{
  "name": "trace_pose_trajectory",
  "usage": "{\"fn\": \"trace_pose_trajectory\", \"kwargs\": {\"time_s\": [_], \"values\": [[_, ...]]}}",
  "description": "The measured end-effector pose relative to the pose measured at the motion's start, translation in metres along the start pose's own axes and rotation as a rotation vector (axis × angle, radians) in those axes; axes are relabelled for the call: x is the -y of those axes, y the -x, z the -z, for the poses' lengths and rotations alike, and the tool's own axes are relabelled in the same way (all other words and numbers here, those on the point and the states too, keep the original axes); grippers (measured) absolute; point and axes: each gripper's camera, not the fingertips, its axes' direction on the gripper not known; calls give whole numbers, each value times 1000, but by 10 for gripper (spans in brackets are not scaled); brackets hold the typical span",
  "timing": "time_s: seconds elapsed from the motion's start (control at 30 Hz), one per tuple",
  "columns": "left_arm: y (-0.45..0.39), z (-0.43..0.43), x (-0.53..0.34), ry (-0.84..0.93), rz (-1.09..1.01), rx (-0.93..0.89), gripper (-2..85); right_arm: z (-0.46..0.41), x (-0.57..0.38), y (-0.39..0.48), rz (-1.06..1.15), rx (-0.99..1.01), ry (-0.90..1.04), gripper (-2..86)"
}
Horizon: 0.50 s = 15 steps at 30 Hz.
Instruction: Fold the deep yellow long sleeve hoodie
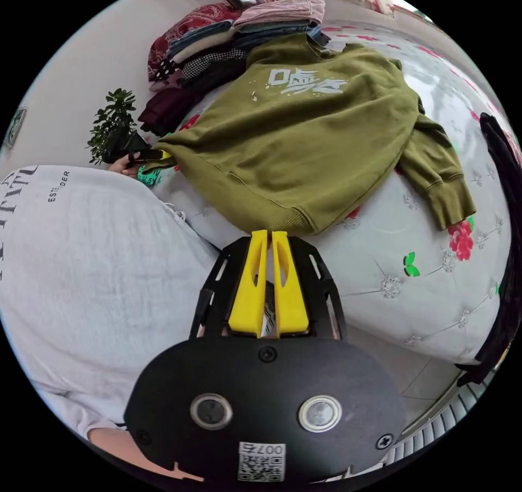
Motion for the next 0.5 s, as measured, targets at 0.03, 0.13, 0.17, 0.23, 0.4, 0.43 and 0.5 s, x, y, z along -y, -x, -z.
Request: {"fn": "trace_pose_trajectory", "kwargs": {"time_s": [0.03, 0.13, 0.17, 0.23, 0.4, 0.43, 0.5], "values": [[-2, 5, -3, -10, -8, -7, 45, 5, -5, 8, 23, 12, -27, -1], [-11, 23, -15, -30, -80, 8, 47, 29, -20, 19, 62, 30, -76, 2], [-11, 22, -19, -24, -96, 22, 49, 30, -25, 17, 60, 54, -66, 4], [-4, 10, -27, -7, -96, 42, 54, 16, -34, 9, 46, 79, -42, 11], [24, 5, -41, -29, 58, 33, 71, 15, -43, -35, -73, 64, -147, 59], [25, 8, -41, -33, 62, 38, 73, 36, -43, -53, -114, 27, -234, 69], [31, 20, -39, -26, 74, 69, 78, 64, -40, -83, -185, -98, -319, 78]]}}
